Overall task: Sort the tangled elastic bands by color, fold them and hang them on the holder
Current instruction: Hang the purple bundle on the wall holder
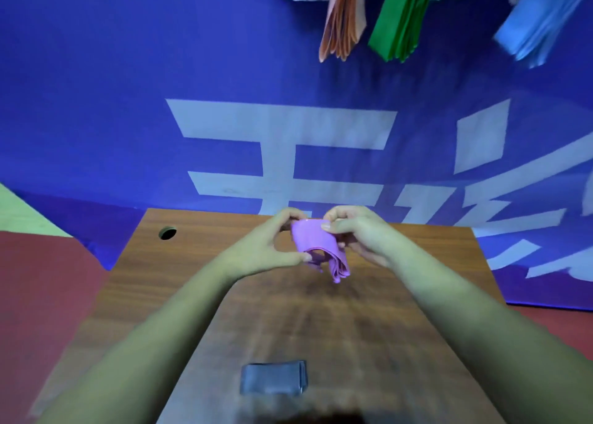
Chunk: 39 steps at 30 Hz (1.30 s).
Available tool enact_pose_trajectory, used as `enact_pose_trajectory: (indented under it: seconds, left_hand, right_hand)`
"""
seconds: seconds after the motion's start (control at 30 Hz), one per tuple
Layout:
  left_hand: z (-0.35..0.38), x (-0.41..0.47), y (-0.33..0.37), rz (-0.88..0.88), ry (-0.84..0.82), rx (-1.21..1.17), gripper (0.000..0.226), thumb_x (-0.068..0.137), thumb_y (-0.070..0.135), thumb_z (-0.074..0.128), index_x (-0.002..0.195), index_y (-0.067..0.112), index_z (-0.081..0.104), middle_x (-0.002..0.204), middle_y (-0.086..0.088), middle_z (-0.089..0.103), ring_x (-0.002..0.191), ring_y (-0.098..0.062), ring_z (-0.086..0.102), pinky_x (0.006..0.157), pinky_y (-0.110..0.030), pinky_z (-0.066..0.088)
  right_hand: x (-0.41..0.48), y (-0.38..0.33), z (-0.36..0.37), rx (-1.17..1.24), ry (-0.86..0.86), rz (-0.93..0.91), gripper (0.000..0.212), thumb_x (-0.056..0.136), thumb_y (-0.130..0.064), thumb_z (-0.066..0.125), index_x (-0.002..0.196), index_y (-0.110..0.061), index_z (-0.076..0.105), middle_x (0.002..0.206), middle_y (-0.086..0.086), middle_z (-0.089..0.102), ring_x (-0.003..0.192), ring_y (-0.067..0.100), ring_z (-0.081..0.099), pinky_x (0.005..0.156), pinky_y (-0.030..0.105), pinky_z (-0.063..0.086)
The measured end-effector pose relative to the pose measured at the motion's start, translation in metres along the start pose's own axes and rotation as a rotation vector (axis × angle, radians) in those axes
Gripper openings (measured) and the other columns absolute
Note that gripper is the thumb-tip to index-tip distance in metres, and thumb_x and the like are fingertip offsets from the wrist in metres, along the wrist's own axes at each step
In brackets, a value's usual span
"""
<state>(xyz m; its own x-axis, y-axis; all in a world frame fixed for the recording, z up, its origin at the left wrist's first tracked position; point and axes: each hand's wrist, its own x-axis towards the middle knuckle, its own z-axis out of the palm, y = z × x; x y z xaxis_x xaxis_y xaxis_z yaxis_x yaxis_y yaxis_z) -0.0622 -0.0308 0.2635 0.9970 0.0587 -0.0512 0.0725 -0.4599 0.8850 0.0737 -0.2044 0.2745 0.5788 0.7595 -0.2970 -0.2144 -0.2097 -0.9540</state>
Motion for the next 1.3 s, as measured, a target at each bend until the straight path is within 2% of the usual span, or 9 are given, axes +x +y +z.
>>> enact_pose_trajectory:
  seconds: [0.1,0.23,0.33,0.43,0.53,0.73,0.93,1.1,1.3]
  left_hand:
    - [-0.006,0.007,0.041,0.083,0.066,-0.064,0.05,0.075,0.031,0.077,0.116,0.031,0.049,0.112,0.002,0.064,0.114,-0.01,0.059,0.108,-0.035,0.042]
    - [-0.014,0.014,0.084,0.165,0.055,-0.151,0.045,0.074,0.034,0.071,0.111,0.019,0.051,0.105,-0.008,0.06,0.094,-0.013,0.058,0.09,-0.032,0.047]
    - [-0.025,0.019,0.115,0.221,0.071,-0.172,0.047,0.073,0.036,0.071,0.11,0.014,0.053,0.105,-0.004,0.061,0.093,-0.011,0.059,0.086,-0.028,0.047]
    - [-0.04,0.023,0.141,0.264,0.051,-0.181,0.049,0.074,0.033,0.072,0.112,0.01,0.053,0.11,-0.006,0.064,0.097,-0.011,0.063,0.086,-0.023,0.049]
    - [-0.055,0.027,0.164,0.293,0.043,-0.191,0.046,0.075,0.027,0.074,0.112,0.008,0.053,0.106,-0.006,0.066,0.094,-0.012,0.065,0.082,-0.023,0.05]
    - [-0.084,0.026,0.184,0.328,0.088,-0.081,0.049,0.075,0.043,0.071,0.112,0.018,0.053,0.097,0.001,0.067,0.086,-0.013,0.061,0.078,-0.032,0.051]
    - [-0.108,0.024,0.184,0.397,0.063,0.236,0.06,0.077,0.037,0.077,0.121,0.033,0.037,0.099,-0.005,0.061,0.078,-0.024,0.056,0.078,-0.044,0.053]
    - [-0.136,0.029,0.187,0.388,0.099,0.015,0.046,0.074,0.036,0.068,0.112,0.025,0.044,0.092,-0.002,0.061,0.079,-0.017,0.055,0.074,-0.033,0.046]
    - [-0.168,0.039,0.196,0.397,0.083,-0.115,0.043,0.074,0.029,0.068,0.111,0.019,0.049,0.091,-0.004,0.059,0.075,-0.013,0.052,0.074,-0.031,0.042]
  right_hand:
    - [-0.018,-0.026,-0.012,0.001,0.008,-0.05,0.009,0.087,0.002,0.06,0.082,-0.005,0.059,0.066,0.008,0.05,0.057,0.015,0.041,0.052,0.026,0.028]
    - [-0.042,-0.059,-0.019,-0.148,0.063,-0.201,0.009,0.088,-0.014,0.063,0.094,-0.009,0.066,0.071,-0.002,0.059,0.061,0.008,0.047,0.061,0.025,0.032]
    - [-0.059,-0.085,-0.015,-0.254,0.088,-0.351,0.034,0.085,-0.035,0.056,0.111,-0.016,0.069,0.104,-0.001,0.071,0.096,0.009,0.062,0.082,0.023,0.041]
    - [-0.071,-0.112,-0.006,-0.14,-0.014,-0.454,0.049,0.085,-0.023,0.067,0.131,-0.012,0.055,0.129,0.004,0.063,0.121,0.01,0.058,0.099,0.023,0.046]
    - [-0.079,-0.136,0.003,-0.272,-0.036,-0.487,0.059,0.081,-0.006,0.077,0.132,-0.019,0.051,0.12,0.007,0.064,0.11,0.017,0.064,0.097,0.03,0.052]
    - [-0.08,-0.17,0.008,-0.329,0.094,-0.587,0.046,0.081,-0.011,0.078,0.121,-0.018,0.057,0.099,0.01,0.069,0.088,0.017,0.066,0.091,0.04,0.053]
    - [-0.076,-0.199,0.014,-0.492,0.123,-0.677,0.03,0.083,-0.012,0.072,0.109,-0.024,0.06,0.079,0.011,0.058,0.067,0.016,0.047,0.066,0.032,0.041]
    - [-0.064,-0.214,0.022,-0.511,0.149,-0.707,0.024,0.082,-0.007,0.07,0.102,-0.018,0.062,0.095,0.018,0.067,0.078,0.022,0.058,0.076,0.034,0.048]
    - [-0.044,-0.234,0.037,-0.649,0.222,-0.748,0.028,0.08,-0.021,0.077,0.101,-0.029,0.059,0.093,-0.001,0.062,0.072,-0.001,0.056,0.07,0.022,0.045]
